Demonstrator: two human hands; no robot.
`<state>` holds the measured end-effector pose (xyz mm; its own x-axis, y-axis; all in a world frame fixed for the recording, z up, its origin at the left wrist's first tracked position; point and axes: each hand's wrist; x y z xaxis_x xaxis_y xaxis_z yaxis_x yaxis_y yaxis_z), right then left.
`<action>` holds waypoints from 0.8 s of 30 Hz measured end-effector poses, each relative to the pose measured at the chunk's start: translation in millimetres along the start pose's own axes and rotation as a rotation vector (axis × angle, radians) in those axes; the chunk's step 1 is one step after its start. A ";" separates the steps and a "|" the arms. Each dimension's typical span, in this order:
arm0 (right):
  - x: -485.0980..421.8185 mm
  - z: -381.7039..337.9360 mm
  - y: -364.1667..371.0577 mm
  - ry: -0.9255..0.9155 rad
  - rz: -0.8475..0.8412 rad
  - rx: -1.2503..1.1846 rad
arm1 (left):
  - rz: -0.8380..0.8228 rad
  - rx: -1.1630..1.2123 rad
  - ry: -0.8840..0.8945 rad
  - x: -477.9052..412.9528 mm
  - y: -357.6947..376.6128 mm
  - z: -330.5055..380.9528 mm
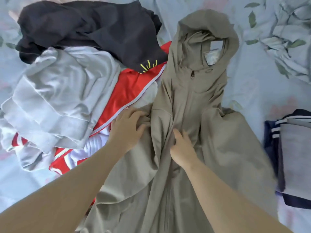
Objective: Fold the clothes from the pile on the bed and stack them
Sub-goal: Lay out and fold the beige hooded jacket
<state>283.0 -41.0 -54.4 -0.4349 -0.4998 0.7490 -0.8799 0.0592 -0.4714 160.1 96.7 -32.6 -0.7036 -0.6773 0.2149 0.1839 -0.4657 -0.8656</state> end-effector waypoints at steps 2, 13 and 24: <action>8.7 -0.2 12.0 0.030 0.012 0.086 | 0.124 -0.032 0.016 22.4 5.0 -7.3; 14.3 -11.1 32.4 0.236 -0.111 0.108 | -0.083 -0.477 0.148 108.4 49.1 -32.3; 9.0 -8.8 38.3 0.266 -0.142 0.166 | 0.335 0.393 -0.240 54.9 -31.3 -50.0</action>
<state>243.7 -35.6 -61.6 -0.3644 -0.2485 0.8975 -0.9017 -0.1466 -0.4067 81.4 102.5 -16.3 -0.3956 -0.9136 0.0941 0.6442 -0.3490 -0.6806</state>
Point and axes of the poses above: each hand's wrist, its own x-axis away from the middle knuckle, its own y-axis out of the palm, z = x × y, and after that the axes turned 5 degrees about y, right-handed
